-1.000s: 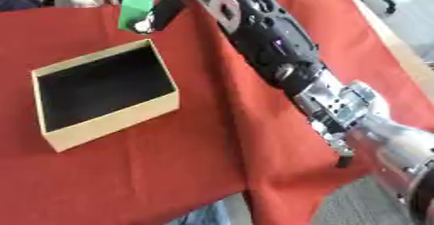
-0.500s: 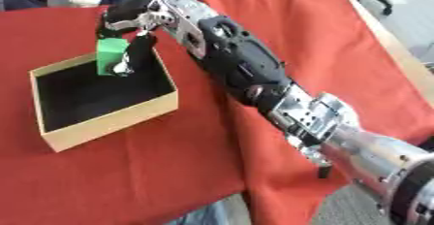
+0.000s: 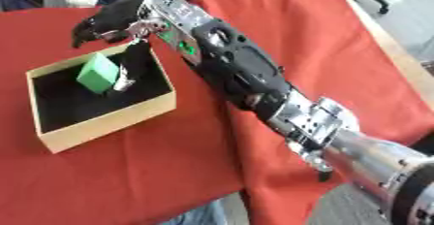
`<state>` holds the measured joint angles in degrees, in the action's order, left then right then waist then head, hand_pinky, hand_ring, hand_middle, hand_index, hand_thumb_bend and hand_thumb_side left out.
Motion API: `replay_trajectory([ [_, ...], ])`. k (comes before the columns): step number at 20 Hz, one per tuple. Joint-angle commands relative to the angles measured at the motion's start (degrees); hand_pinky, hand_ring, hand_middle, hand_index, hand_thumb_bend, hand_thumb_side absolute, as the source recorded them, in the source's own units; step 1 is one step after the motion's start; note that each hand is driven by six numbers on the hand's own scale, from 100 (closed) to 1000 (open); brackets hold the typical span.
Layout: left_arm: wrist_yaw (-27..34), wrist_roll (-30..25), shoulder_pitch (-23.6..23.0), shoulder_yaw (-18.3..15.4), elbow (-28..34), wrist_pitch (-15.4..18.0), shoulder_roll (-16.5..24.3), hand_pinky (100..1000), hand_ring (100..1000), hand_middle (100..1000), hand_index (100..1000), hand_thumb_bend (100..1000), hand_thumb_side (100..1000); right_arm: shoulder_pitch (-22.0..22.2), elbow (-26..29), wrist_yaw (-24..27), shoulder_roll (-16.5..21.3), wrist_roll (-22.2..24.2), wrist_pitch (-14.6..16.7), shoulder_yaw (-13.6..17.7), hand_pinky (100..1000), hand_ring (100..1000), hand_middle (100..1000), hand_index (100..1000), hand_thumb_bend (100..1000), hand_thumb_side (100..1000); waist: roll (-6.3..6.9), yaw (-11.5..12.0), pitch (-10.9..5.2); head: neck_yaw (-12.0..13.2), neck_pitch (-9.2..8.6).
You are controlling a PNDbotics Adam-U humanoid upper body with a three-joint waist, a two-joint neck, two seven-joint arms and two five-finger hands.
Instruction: Pick up objects on the table and place them in the box.
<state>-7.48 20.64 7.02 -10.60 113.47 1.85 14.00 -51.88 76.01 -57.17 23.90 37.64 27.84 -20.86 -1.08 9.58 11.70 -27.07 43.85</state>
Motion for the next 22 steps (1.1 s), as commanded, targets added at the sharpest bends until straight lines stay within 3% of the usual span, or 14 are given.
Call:
replay_trajectory([
  [1,-0.5,0.3,0.2,-0.7,1.1,-0.1,0.6,519,269,224,502,100,496,-0.9,1.9,-1.9,1.4,-1.1,1.0,0.8,839,866,1000,1000,616,688,0.35,-0.1,-0.73,0.3,0.27],
  [3,-0.5,0.3,0.2,-0.8,1.1,0.0,0.6,519,269,224,502,100,496,-0.8,2.1,-2.2,1.6,-1.7,1.0,1.0,839,866,1000,1000,616,688,0.37,-0.2,-0.74,0.4,0.27],
  [10,-0.7,0.6,-0.2,-1.0,1.1,-0.1,0.4,520,269,224,502,100,500,1.6,9.7,0.8,5.9,-9.3,-1.2,7.1,817,832,1000,1000,532,629,0.24,-2.0,-1.09,2.6,0.27],
  [18,-0.5,0.2,-0.3,-0.7,1.1,0.1,0.0,522,274,229,502,100,507,10.3,19.9,8.0,9.6,-19.1,-7.3,17.1,781,793,964,1000,398,543,0.37,-3.9,-0.76,6.3,0.27],
  [19,-0.4,0.1,-0.3,-0.6,1.1,0.1,0.0,522,276,231,502,100,509,11.4,20.8,9.2,9.9,-20.2,-8.2,18.1,772,783,952,1000,366,520,0.39,-3.9,-0.72,6.8,0.27],
  [20,-0.4,0.0,-0.2,-0.6,1.1,0.2,-0.1,523,279,234,503,100,450,12.8,21.7,10.5,10.0,-21.6,-9.2,19.3,761,772,941,1000,311,442,0.46,-4.2,-0.62,7.6,0.27],
  [21,-0.3,-0.1,-0.2,-0.5,1.1,0.3,-0.2,524,281,237,504,100,511,14.3,22.5,12.0,10.1,-23.2,-10.2,20.6,756,767,933,1000,312,486,0.50,-4.5,-0.48,8.3,0.27],
  [22,-0.3,-0.3,-0.1,-0.4,1.1,0.3,-0.2,526,285,243,505,100,512,15.7,23.3,13.3,10.1,-24.7,-11.0,21.6,748,758,922,1000,283,467,0.53,-4.7,-0.39,8.9,0.27],
])
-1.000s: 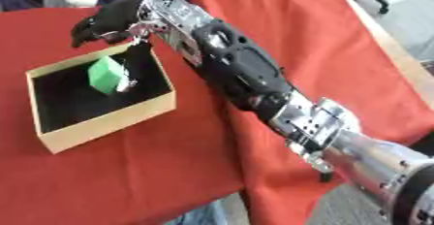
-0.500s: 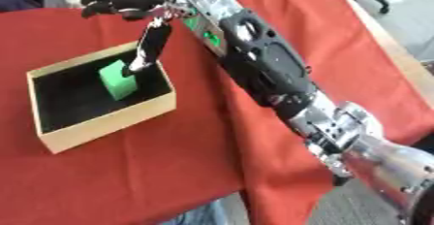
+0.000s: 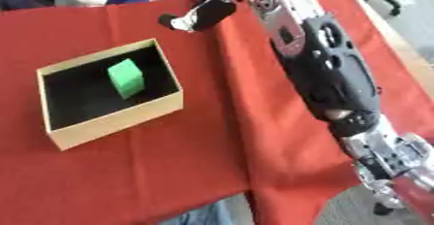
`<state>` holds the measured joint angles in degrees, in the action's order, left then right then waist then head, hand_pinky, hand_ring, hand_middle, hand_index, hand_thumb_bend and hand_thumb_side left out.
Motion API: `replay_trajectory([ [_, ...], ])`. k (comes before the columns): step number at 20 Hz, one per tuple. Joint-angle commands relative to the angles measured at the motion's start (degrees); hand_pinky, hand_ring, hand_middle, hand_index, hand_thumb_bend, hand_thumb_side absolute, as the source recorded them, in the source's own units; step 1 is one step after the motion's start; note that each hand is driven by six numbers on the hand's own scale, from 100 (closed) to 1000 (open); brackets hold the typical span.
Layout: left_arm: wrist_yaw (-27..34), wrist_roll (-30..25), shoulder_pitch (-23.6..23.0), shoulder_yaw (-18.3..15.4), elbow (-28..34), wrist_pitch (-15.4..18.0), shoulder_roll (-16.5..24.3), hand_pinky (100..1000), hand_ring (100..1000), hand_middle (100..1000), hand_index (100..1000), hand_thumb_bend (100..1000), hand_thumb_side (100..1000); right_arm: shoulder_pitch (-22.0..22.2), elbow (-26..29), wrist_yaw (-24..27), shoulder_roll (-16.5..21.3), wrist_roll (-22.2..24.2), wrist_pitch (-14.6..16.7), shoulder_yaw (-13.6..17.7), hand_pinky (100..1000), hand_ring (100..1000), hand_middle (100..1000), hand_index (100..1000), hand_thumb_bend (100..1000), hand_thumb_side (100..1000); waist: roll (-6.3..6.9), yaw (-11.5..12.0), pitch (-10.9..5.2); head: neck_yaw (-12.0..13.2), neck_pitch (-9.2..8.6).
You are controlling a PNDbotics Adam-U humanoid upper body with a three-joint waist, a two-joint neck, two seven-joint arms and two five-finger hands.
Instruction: Pick up objects on the table and place them in the box.
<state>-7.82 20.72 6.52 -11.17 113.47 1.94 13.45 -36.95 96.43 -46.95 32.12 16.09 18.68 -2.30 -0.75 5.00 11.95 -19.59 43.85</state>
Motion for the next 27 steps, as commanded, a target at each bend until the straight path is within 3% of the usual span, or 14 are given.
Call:
replay_trajectory([
  [1,0.0,-0.6,0.4,0.3,1.1,0.3,0.3,528,292,250,506,100,514,2.4,3.6,4.4,1.7,-4.8,-2.7,4.2,742,751,913,1000,254,453,0.24,-0.5,-0.56,2.1,0.27],
  [8,0.0,-2.5,0.6,1.1,1.1,1.2,-0.1,541,331,291,518,100,527,10.7,6.8,10.9,0.3,-14.9,-7.0,9.4,708,709,857,993,123,397,0.31,-1.0,0.18,4.5,0.11],
  [12,0.1,-3.6,0.8,1.7,1.1,1.7,-0.2,548,352,313,524,100,531,15.4,7.7,14.0,-0.3,-18.9,-8.0,11.3,699,699,842,987,100,411,0.48,-1.4,0.67,5.1,-0.11],
  [19,0.3,-5.4,1.1,2.3,1.1,2.5,-0.7,555,371,330,526,100,536,20.9,8.7,17.1,-3.0,-22.1,-9.6,14.5,690,692,832,982,100,436,0.74,-2.0,1.19,6.0,-0.28],
  [27,0.8,-6.3,1.1,2.8,1.1,2.5,-0.9,554,371,331,525,100,539,23.0,9.6,17.0,-5.2,-23.0,-10.8,16.2,689,691,827,978,100,444,1.10,-2.7,1.24,7.1,-0.54],
])
